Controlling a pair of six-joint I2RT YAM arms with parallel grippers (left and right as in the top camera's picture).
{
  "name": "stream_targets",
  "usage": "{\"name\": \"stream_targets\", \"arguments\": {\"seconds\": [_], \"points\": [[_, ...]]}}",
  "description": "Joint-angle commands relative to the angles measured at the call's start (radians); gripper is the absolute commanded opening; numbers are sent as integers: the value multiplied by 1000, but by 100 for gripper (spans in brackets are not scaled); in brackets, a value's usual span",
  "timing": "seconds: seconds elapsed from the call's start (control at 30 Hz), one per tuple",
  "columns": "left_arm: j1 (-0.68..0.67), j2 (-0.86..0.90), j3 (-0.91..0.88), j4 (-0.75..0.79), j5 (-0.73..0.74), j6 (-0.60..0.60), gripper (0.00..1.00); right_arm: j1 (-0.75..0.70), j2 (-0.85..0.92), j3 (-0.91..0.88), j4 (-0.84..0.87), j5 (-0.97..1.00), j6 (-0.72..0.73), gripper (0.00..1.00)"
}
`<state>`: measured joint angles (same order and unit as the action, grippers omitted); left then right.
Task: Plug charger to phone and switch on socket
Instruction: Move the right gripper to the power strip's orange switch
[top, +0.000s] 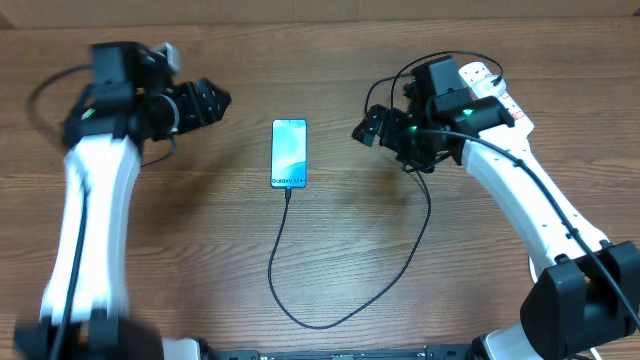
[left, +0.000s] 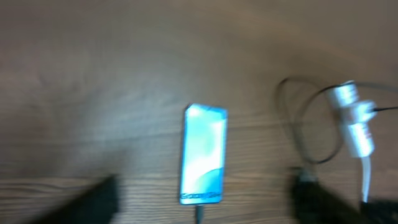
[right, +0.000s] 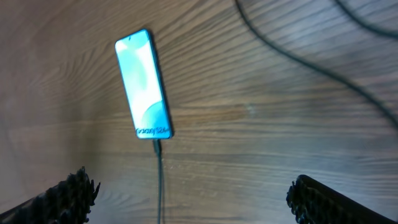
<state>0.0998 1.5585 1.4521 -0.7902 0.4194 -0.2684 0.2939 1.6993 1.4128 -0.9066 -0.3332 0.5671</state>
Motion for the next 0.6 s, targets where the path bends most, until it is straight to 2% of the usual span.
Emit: {"name": "stream_targets", "arguments": {"seconds": [0.0,0.23,0.37,0.57], "points": [[-1,-191,5,-43,-56,18,100,-73,-3,16,-10,-12,-90,100],[-1,-304,5,-119,-108,18,100,-252,-9,232,-196,-23,-242,100],[-1,-298,4,-183,-108,18,100,-346,-9,320,-210,-23,-261,100],[-1,-279,4,-200,-109,18,100,-448,-8,328,-203,-14,-262,100]]}}
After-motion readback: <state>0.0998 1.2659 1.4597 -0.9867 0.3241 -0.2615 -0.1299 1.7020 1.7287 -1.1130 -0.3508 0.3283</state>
